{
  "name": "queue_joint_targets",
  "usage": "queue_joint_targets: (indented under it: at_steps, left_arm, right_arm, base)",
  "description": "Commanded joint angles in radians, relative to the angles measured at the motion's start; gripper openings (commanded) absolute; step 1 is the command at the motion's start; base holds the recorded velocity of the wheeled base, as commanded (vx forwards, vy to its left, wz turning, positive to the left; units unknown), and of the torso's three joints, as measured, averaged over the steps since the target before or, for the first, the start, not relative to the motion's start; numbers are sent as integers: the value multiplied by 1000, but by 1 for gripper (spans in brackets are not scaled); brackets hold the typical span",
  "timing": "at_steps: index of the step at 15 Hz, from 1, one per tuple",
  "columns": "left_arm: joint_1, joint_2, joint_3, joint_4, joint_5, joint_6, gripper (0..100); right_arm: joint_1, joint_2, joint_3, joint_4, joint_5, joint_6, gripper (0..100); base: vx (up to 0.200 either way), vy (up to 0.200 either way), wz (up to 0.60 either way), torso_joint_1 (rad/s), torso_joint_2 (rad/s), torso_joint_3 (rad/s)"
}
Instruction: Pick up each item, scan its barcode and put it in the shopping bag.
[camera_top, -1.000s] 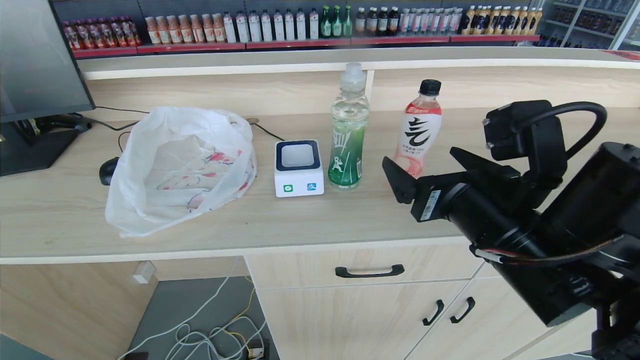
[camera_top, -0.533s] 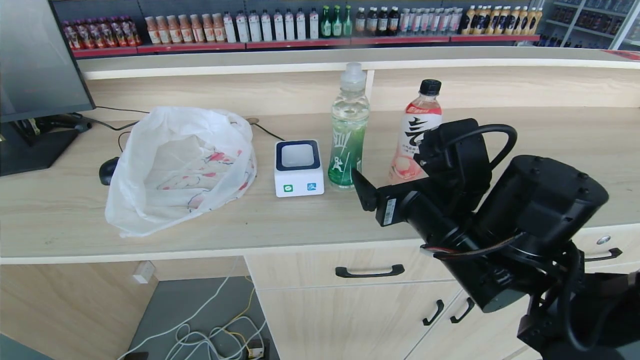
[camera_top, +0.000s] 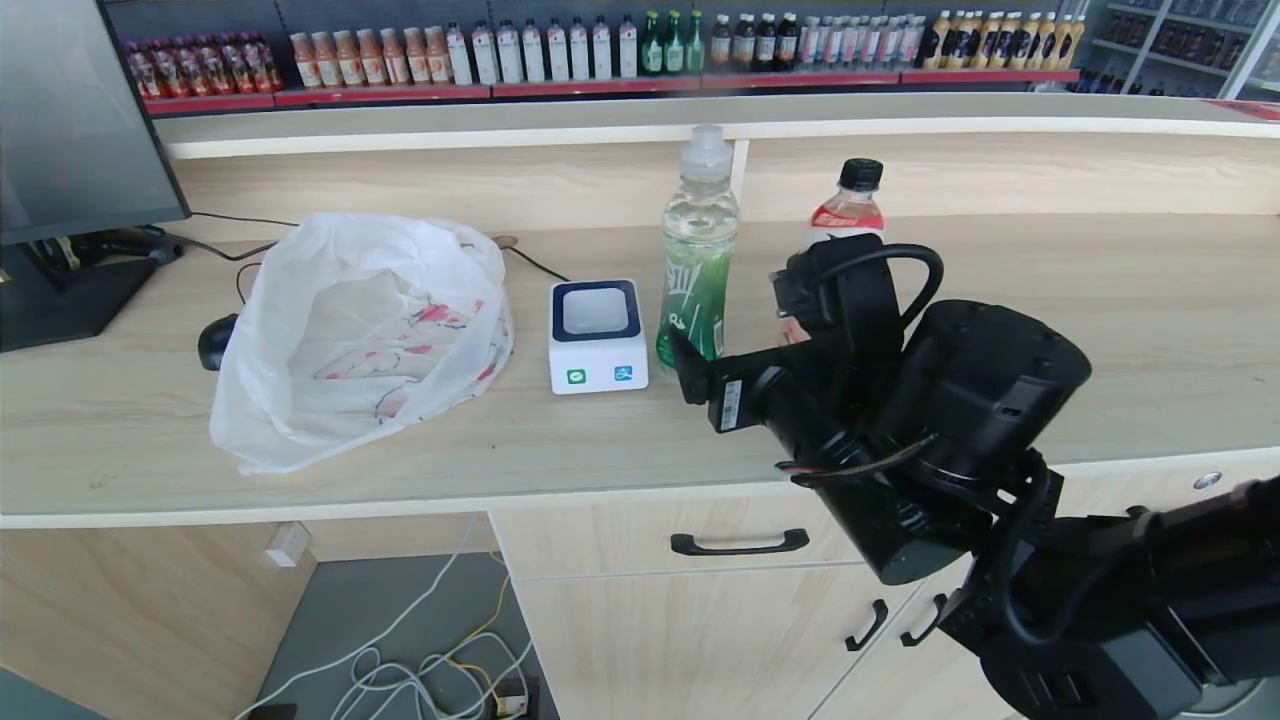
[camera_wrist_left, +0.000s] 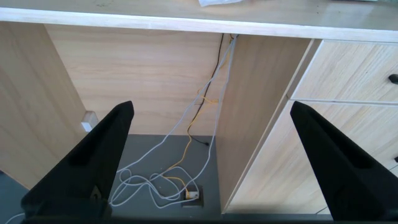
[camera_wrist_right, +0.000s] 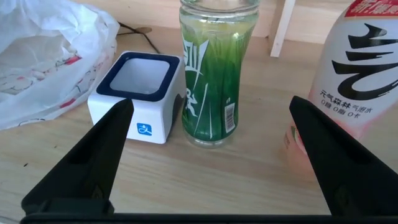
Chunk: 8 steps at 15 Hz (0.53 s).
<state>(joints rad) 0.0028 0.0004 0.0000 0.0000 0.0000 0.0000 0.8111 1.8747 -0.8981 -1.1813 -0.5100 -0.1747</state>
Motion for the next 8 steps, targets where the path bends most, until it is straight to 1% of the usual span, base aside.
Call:
queue_joint_targets:
  at_steps: [1, 4, 5, 8]
  left_arm:
    - [0, 0, 0, 0, 0, 0, 100]
    - [0, 0, 0, 0, 0, 2, 100]
    - [0, 0, 0, 0, 0, 0, 100]
    - [0, 0, 0, 0, 0, 0, 100]
  right_arm:
    - [-3, 24, -15, 0, 1, 0, 100]
    - [-38, 69, -108, 0, 7, -3, 100]
    - [-55, 89, -137, 2, 36, -6, 100]
    - [-84, 110, -160, 3, 90, -66, 100]
  base:
    - [0, 0, 0, 0, 0, 0]
    - [0, 0, 0, 0, 0, 0]
    - [0, 0, 0, 0, 0, 0]
    - [0, 0, 0, 0, 0, 0]
